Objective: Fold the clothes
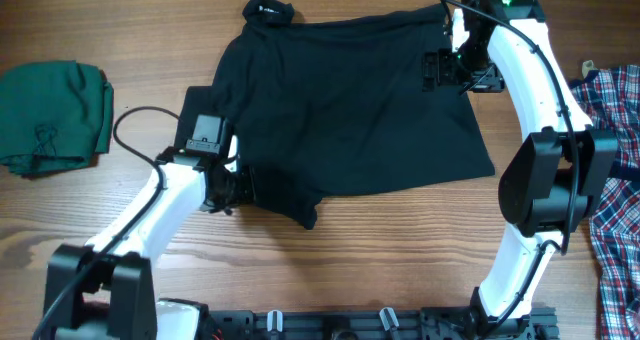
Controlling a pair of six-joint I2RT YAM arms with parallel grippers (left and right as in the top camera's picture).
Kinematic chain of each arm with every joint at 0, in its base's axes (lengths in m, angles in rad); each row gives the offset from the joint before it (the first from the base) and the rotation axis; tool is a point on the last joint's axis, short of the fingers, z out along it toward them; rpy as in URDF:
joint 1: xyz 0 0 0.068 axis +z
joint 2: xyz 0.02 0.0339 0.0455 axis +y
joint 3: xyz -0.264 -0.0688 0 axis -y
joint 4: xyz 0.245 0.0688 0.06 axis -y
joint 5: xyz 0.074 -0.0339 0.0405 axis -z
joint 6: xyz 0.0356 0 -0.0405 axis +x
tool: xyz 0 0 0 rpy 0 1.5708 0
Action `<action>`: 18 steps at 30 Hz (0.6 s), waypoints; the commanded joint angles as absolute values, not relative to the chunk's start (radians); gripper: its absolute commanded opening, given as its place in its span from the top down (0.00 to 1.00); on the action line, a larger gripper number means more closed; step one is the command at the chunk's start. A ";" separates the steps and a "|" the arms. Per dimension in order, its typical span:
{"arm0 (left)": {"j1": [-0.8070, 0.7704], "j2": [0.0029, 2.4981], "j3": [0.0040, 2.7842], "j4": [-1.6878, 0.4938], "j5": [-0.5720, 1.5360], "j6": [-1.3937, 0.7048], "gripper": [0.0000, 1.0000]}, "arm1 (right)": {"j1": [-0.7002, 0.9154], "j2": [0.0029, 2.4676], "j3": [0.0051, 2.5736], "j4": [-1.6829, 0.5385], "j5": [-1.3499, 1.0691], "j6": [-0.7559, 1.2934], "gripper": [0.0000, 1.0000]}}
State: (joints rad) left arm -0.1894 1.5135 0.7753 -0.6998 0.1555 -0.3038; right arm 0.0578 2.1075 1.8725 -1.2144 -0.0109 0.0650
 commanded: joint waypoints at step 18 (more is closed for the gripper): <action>-0.186 1.478 0.903 -0.872 0.271 -0.340 0.96 | 0.057 2.117 1.870 -1.217 -0.022 0.051 0.00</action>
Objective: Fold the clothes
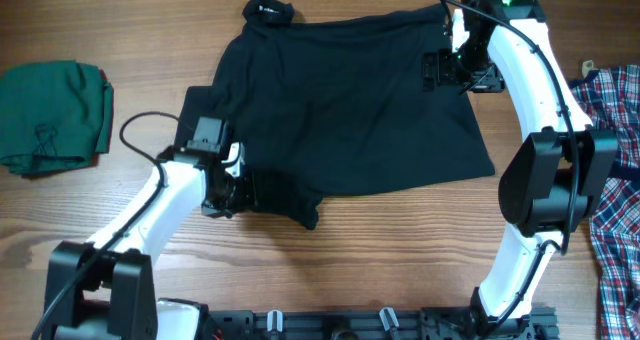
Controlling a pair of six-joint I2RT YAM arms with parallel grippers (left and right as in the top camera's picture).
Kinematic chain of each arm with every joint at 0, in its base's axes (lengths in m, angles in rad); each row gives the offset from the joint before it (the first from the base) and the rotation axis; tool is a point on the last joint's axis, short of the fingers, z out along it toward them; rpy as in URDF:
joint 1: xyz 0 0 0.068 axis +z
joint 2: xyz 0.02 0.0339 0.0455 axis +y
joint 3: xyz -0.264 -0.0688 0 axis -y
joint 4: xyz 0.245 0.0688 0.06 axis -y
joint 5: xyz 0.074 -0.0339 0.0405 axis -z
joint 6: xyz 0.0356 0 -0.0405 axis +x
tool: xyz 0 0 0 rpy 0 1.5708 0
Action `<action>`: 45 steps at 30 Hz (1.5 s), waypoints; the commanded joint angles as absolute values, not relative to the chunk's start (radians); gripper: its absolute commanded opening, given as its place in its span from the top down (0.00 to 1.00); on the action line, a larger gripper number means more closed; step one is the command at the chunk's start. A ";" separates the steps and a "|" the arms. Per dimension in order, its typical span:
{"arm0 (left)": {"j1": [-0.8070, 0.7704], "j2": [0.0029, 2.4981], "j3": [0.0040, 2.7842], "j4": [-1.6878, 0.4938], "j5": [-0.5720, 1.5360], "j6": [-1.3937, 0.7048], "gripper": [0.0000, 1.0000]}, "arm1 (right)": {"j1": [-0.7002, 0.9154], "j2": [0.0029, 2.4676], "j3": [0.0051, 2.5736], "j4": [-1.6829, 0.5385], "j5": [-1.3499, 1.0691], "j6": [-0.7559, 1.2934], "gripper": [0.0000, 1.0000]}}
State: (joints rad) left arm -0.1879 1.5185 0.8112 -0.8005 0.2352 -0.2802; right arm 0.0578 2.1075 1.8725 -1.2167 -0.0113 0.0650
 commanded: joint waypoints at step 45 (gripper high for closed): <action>-0.186 1.494 1.079 -1.089 0.185 -0.480 0.92 | -0.088 2.117 1.611 -1.370 0.002 0.251 0.00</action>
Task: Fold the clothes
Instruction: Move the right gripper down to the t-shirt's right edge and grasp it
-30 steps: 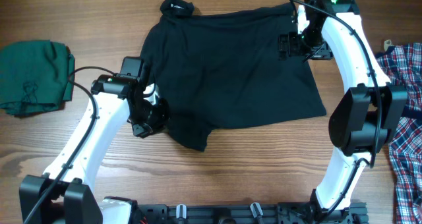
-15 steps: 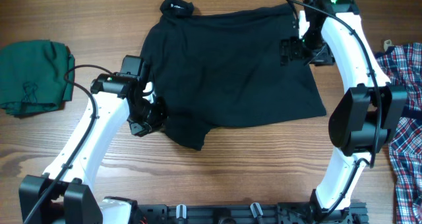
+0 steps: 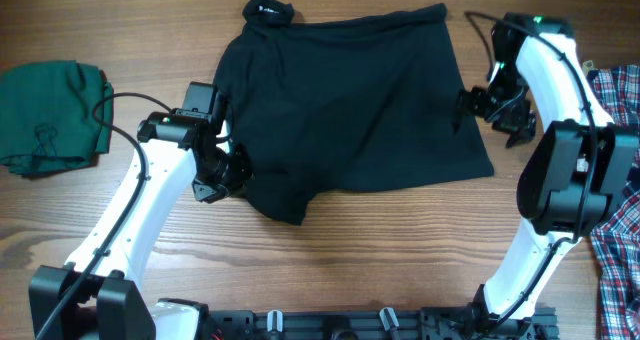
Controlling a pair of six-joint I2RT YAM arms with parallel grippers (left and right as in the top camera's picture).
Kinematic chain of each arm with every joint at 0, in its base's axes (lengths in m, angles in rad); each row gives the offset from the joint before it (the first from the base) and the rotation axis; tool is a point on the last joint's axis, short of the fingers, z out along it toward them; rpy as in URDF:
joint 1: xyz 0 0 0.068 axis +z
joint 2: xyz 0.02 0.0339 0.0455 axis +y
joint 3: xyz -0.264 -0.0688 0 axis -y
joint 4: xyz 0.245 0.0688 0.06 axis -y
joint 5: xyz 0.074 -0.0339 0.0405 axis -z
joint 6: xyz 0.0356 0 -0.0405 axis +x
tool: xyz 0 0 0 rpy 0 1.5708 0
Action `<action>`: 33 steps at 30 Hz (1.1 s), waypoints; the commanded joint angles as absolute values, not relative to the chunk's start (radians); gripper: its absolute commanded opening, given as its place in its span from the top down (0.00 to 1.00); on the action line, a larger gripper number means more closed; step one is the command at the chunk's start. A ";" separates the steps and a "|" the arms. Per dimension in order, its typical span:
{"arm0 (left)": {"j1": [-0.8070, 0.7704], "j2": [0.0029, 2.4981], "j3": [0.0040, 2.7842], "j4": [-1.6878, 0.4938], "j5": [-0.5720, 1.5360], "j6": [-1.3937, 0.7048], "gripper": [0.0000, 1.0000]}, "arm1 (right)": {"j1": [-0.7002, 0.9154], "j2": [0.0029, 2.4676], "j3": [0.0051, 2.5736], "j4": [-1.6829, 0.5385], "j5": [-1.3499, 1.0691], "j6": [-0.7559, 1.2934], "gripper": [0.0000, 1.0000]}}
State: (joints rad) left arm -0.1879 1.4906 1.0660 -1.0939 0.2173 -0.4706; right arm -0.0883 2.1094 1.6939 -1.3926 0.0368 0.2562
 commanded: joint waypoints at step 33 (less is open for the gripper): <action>-0.186 1.498 1.079 -1.063 0.155 -0.476 0.70 | -0.171 2.105 1.448 -1.169 -0.040 0.209 0.36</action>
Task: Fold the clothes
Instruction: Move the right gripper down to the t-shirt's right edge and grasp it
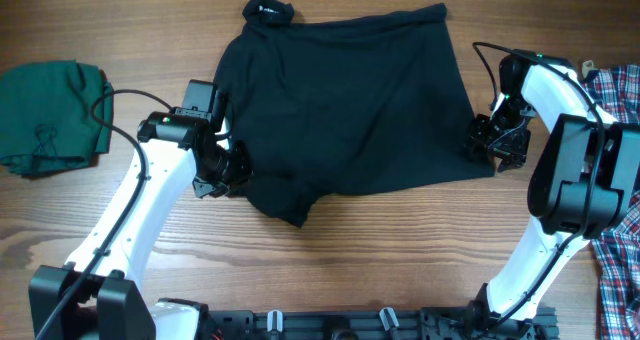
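A black garment (350, 110) lies spread flat in the middle of the table, with a small bunched part at its top left corner (266, 8) and a lobe hanging toward the front (290, 202). My left gripper (232, 170) sits at the garment's lower left edge, touching the cloth; its dark fingers merge with the fabric, so their state is unclear. My right gripper (490, 146) is at the garment's right edge near the lower right corner, fingers apart over the wood and cloth edge.
A folded green cloth (50, 115) lies at the far left. A plaid red-and-blue garment (612, 190) is heaped at the right edge, behind the right arm. Bare wooden table (400, 250) runs along the front.
My right gripper has moved toward the front along the garment's right edge, from mid-height to near the lower right corner. The left gripper and the garment look almost unchanged.
At first my right gripper was on the garment's top right corner and my left on the lower left lobe. Later the right was off the cloth beside its right edge, and the left had shifted back and left. Now the right is near the lower right corner.
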Controlling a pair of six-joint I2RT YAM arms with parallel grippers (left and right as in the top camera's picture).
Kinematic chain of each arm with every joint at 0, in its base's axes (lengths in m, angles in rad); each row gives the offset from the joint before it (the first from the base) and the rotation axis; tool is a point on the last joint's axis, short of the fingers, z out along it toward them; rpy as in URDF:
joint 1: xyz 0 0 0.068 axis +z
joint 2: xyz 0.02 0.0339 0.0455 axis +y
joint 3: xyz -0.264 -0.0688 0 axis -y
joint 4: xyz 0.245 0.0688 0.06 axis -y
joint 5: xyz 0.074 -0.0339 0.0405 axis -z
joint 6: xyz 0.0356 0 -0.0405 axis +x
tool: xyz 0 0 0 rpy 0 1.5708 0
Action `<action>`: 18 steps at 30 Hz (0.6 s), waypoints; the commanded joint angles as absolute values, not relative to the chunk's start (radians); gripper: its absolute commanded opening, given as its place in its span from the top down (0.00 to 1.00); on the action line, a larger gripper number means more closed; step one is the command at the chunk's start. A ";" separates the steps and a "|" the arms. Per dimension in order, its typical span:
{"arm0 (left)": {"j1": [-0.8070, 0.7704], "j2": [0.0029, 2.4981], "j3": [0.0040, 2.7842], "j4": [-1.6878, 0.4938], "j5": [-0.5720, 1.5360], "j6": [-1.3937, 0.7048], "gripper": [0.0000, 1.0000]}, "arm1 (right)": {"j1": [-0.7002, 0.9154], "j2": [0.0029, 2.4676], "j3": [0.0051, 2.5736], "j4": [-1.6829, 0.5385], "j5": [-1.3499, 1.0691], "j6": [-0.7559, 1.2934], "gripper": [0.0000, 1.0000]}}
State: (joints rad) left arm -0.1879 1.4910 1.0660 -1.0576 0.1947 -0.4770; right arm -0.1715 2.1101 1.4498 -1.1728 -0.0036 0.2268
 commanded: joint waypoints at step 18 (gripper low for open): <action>-0.332 1.523 0.881 -0.815 0.151 -0.310 0.50 | -0.171 2.105 1.412 -1.118 -0.051 0.211 0.45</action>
